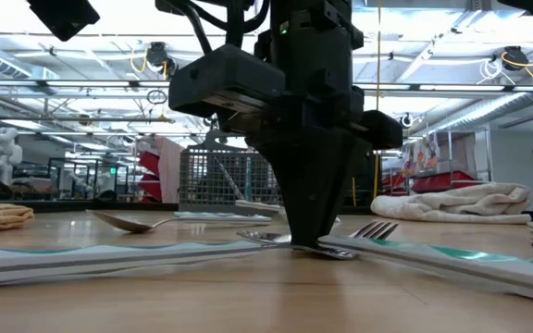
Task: Sort silverware
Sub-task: Put the blue table knife into the gray silverware rack, then put the blue spoon into the gray silverware rack
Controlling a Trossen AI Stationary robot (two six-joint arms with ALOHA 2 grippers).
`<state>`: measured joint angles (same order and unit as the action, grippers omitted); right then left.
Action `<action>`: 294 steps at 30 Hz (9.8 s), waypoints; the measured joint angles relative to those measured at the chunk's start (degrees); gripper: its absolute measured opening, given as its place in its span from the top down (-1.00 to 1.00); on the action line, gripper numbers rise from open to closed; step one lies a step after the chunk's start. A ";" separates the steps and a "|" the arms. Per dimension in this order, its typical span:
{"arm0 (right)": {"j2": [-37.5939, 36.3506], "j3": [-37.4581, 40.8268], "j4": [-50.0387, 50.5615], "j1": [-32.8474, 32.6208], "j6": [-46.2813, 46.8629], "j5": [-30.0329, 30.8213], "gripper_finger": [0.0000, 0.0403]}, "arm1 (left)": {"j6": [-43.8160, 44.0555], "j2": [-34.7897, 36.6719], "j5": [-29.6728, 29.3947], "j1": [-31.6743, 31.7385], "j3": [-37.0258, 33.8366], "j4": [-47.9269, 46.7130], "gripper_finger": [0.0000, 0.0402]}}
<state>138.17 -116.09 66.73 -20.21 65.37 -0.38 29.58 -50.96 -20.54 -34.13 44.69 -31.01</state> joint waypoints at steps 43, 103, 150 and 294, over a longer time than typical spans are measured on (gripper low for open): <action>-16.96 -17.75 -14.40 22.84 -44.24 38.63 1.00 | 0.08 -0.02 -12.20 0.04 0.00 0.19 -0.06; -18.67 -15.61 -16.34 41.41 -72.64 -1.51 0.37 | 0.11 0.21 -26.35 7.28 0.04 0.46 -0.06; -19.45 18.65 -7.90 36.54 -77.98 -6.76 0.37 | 0.07 0.22 -21.71 7.28 0.02 -1.70 -0.06; -27.68 10.97 -7.89 46.42 -144.27 55.52 1.00 | 0.04 0.07 -28.14 10.80 0.00 -8.71 -0.06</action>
<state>110.49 -105.12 58.85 26.22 -78.90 55.13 29.63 -50.89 -48.69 -23.33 44.69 -39.72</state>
